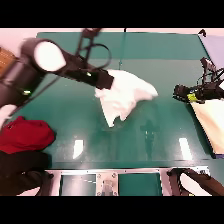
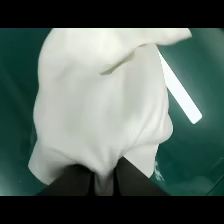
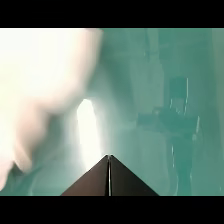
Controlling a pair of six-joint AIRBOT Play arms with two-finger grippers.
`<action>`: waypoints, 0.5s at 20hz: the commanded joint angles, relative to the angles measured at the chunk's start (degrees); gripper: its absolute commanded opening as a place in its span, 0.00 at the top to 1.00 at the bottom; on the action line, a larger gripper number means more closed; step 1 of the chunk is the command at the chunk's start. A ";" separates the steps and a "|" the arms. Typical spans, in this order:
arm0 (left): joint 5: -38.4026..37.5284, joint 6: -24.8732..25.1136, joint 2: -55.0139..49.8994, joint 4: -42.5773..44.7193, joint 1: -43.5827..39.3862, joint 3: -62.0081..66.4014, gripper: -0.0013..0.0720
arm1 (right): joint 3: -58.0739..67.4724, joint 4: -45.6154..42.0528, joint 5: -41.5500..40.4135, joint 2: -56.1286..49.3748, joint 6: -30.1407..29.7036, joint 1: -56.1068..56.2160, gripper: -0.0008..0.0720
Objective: Fold the shirts.
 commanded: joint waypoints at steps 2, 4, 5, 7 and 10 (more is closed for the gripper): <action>-3.54 -1.75 -6.56 -1.55 -2.25 0.22 0.08 | 0.48 -0.02 3.45 0.02 -0.04 -0.02 0.88; -5.55 -1.16 -6.91 -0.87 -1.79 0.31 0.01 | 0.48 -0.02 3.91 0.00 -1.81 -0.94 0.66; -6.54 -0.94 -6.75 -0.33 -0.70 0.70 0.01 | 0.48 -0.02 3.91 -0.02 -1.97 -1.97 0.61; -8.07 -0.81 -6.69 0.59 3.37 1.97 0.01 | 0.46 0.02 4.61 -0.50 -1.95 -4.92 0.55; -7.93 -0.79 -7.41 -0.02 11.43 1.49 0.01 | -0.98 0.07 7.17 -2.54 -1.92 -10.64 0.49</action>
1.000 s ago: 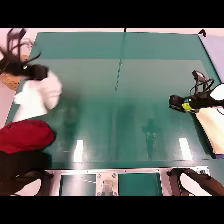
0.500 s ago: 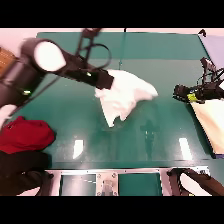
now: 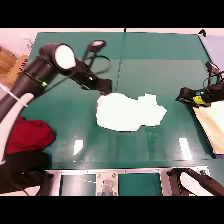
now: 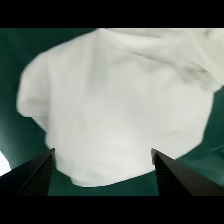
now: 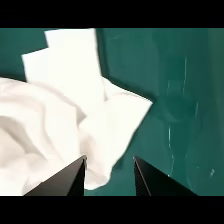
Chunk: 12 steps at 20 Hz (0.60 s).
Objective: Fold the shirts.
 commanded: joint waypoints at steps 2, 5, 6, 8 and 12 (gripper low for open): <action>-0.70 0.79 -2.95 -0.31 9.90 0.04 0.01 | -4.50 2.34 1.88 -2.38 -0.33 -7.32 0.50; 2.03 5.92 -8.72 -6.49 12.50 0.04 0.01 | -12.26 8.98 -2.27 -5.44 -2.99 -9.27 0.51; 2.78 8.17 -11.13 -8.96 12.50 0.04 0.01 | -14.25 11.39 -3.43 -7.41 -4.57 -9.25 0.51; 4.37 11.56 -16.48 -14.27 12.33 0.07 0.01 | -15.98 16.68 -5.11 -11.82 -8.15 -9.22 0.51; 8.98 18.18 -24.87 -30.12 12.33 0.07 0.01 | -15.96 26.43 -9.49 -18.34 -15.17 -9.11 0.51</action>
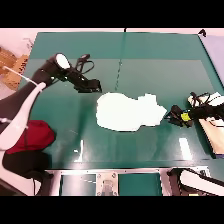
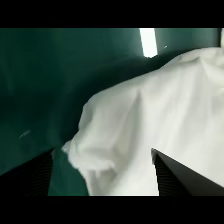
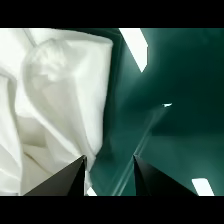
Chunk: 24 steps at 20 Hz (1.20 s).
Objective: Fold the shirts.
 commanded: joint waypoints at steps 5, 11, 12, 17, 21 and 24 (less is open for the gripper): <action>4.15 12.15 -10.84 -24.52 -1.33 0.07 0.03 | -0.72 15.50 -6.99 -8.68 -12.79 -0.20 0.76; -4.63 16.37 -10.60 -24.24 -2.10 7.34 0.95 | 6.16 17.16 0.87 -7.32 -15.69 -0.52 0.97; -7.74 15.15 -9.70 -23.76 -1.05 9.99 0.95 | 8.59 17.22 3.17 -5.68 -15.67 -0.74 0.97; -16.37 7.63 1.84 -16.83 1.27 19.82 0.95 | 25.22 17.22 14.47 6.78 -11.96 -0.92 0.97; -14.34 3.80 17.31 -12.07 1.16 21.29 0.95 | 38.27 17.05 16.94 14.93 -6.29 -2.54 0.97; -11.45 0.74 30.38 -4.57 1.16 21.29 0.95 | 45.64 17.07 18.64 20.70 -3.91 -4.13 0.97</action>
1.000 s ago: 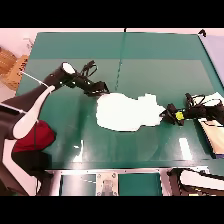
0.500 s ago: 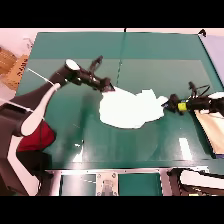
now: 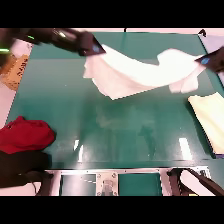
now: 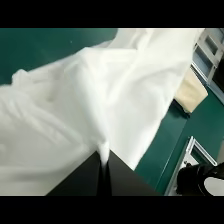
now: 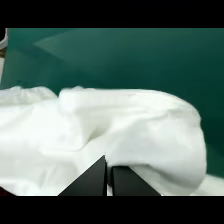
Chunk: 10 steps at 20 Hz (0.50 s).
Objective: Fold the shirts.
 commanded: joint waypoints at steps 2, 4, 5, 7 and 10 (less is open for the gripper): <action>4.42 -8.07 18.53 17.68 0.09 0.70 0.95 | 10.19 -1.03 4.50 8.37 4.37 -1.33 0.97; 2.69 -10.05 23.41 27.85 0.09 0.70 0.95 | 10.36 -3.65 6.14 10.80 4.39 -1.31 0.97; 0.94 -11.13 24.30 32.30 0.09 0.66 0.95 | 10.19 -4.42 7.15 11.32 4.59 -1.29 0.97; -2.82 -11.08 24.44 37.33 0.09 -0.61 0.95 | 8.52 -4.52 8.17 11.56 5.81 -1.16 0.97; -0.33 -11.02 24.44 37.33 0.09 -9.46 0.95 | 0.70 -4.50 7.98 11.91 5.86 1.33 0.97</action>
